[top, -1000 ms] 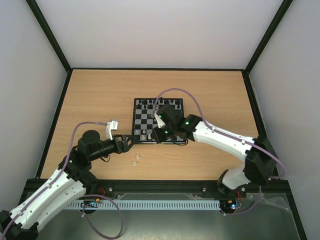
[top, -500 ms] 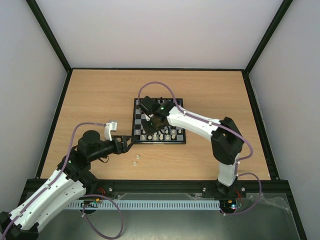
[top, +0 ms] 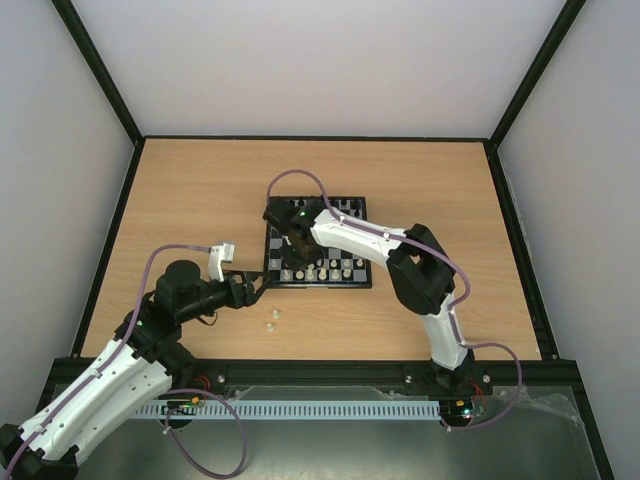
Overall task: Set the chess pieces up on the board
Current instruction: Place the chess piece on the chessboard.
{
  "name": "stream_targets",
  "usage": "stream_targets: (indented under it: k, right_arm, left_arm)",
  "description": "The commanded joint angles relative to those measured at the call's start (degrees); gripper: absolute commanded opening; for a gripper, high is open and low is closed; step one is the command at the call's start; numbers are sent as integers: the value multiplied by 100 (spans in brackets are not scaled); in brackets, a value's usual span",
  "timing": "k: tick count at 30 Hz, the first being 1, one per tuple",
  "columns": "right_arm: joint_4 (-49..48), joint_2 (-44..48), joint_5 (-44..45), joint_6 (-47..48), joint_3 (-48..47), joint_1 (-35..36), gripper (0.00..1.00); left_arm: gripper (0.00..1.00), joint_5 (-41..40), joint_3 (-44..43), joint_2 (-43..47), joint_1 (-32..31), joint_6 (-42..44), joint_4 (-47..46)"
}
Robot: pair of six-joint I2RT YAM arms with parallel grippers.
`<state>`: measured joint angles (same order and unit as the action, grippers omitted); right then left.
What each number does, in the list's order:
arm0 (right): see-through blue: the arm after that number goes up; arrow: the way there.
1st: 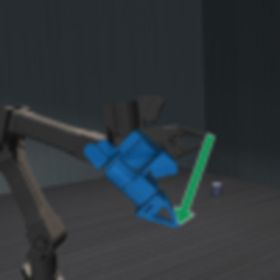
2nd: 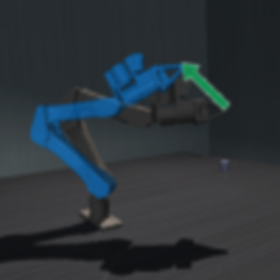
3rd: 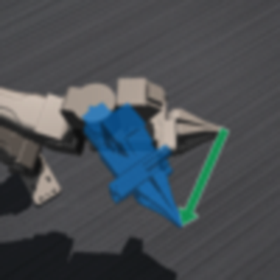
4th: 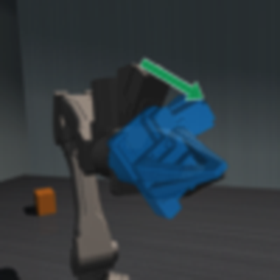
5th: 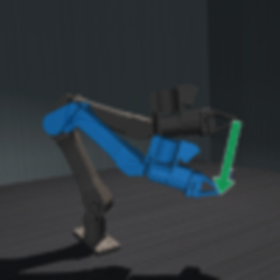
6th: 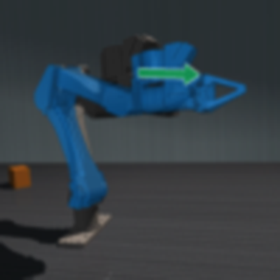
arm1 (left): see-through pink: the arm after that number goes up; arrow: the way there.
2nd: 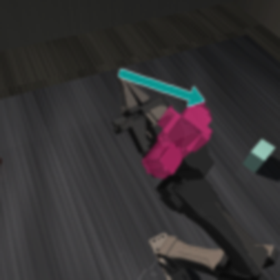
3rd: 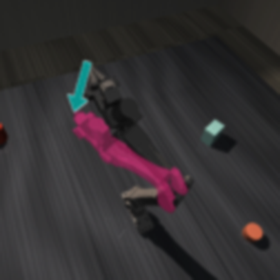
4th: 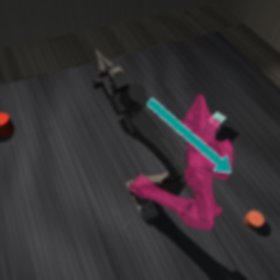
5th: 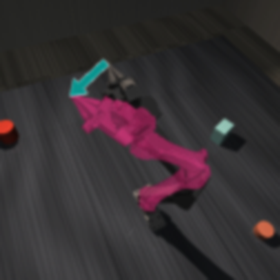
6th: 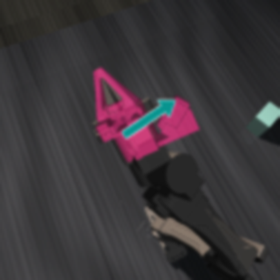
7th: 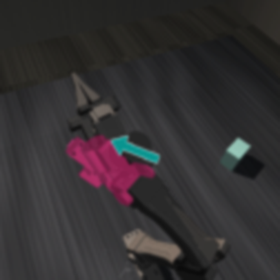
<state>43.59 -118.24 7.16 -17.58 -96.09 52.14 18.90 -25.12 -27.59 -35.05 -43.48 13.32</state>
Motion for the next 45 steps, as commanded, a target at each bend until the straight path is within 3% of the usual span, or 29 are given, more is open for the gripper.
stream_targets:
  k: [1,31,45]
  right_arm:
    - [535,-242,97,122,-297,25,7]
    - [512,-656,-8,303,-474,16,8]
    - [505,-712,14,319,-481,17,17]
  left_arm:
    - [76,40,-73,-1,48,118,58]
    - [76,171,8,-141,122,132,-119]
    - [76,187,9,-140,134,144,-111]
